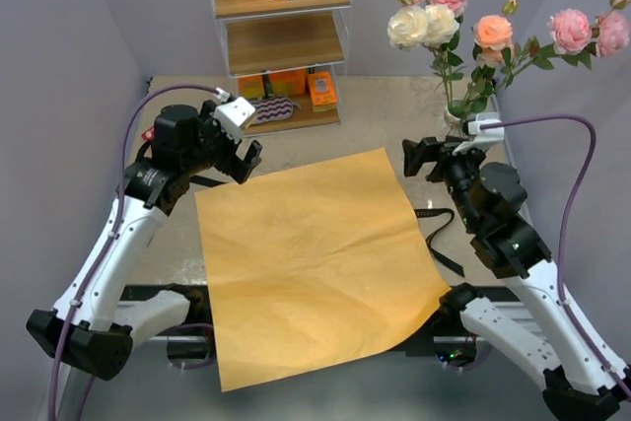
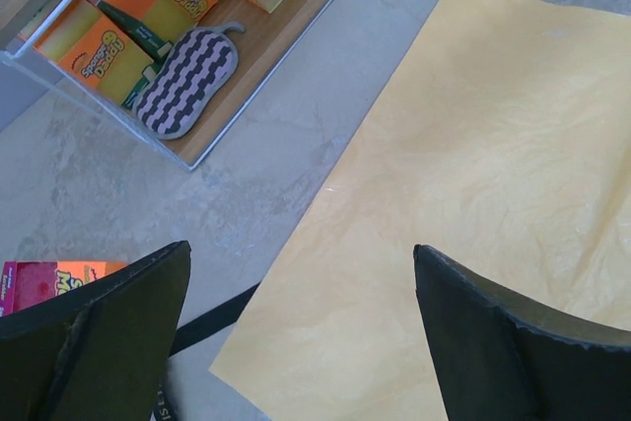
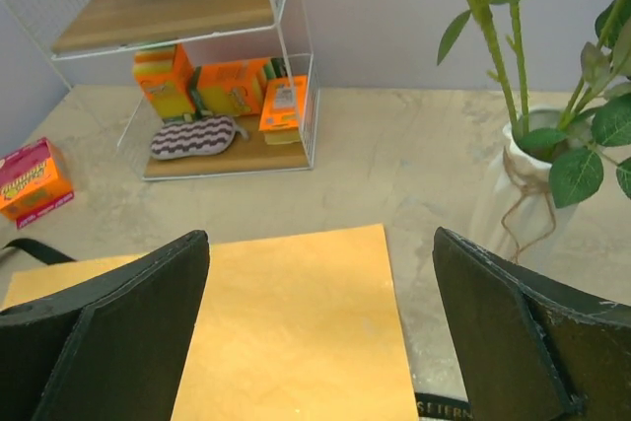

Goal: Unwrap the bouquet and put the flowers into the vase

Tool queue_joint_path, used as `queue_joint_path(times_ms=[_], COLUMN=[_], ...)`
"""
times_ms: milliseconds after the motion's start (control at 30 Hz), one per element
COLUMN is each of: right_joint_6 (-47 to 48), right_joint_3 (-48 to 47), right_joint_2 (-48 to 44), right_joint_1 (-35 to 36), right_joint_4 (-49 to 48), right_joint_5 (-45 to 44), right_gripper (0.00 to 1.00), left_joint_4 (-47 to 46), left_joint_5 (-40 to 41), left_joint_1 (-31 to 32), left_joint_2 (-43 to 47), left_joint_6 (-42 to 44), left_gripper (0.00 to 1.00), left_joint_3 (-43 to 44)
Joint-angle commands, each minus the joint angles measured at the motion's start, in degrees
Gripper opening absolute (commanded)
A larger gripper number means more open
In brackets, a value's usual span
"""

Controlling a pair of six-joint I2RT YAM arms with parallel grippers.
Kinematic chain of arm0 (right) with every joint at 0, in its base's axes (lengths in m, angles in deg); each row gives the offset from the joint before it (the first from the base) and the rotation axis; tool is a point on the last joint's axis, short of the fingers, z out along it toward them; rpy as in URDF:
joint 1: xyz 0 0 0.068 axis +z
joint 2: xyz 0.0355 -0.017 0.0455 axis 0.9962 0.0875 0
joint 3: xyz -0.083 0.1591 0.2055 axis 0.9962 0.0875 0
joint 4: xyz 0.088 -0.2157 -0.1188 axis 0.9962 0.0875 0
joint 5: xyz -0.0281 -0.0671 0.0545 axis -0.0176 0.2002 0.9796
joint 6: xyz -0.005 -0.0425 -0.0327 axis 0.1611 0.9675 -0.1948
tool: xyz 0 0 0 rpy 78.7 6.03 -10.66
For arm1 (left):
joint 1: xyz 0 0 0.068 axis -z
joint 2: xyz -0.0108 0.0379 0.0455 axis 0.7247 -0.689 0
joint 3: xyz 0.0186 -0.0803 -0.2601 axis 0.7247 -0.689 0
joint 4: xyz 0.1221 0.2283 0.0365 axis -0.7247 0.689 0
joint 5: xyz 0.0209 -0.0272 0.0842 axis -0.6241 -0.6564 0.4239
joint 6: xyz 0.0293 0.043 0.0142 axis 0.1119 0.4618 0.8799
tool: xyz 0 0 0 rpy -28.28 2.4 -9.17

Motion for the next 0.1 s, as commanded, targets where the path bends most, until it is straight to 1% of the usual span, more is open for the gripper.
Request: queue_joint_path(times_ms=[0, 67], right_joint_6=[-1.7, -1.8], right_joint_3=[-4.4, -5.4], right_joint_2=[0.9, 2.0], right_joint_1=[0.2, 0.3], right_joint_4=[7.4, 8.9], right_joint_5=[0.6, 0.6], right_gripper=[0.99, 0.99], left_joint_4=[-0.6, -0.7], left_joint_5=[0.6, 0.7], left_joint_1=[-0.4, -0.4], left_joint_2=[1.7, 1.4], left_joint_6=[-2.6, -3.0], left_gripper=[0.99, 1.00], left_joint_3=[-0.6, -0.5])
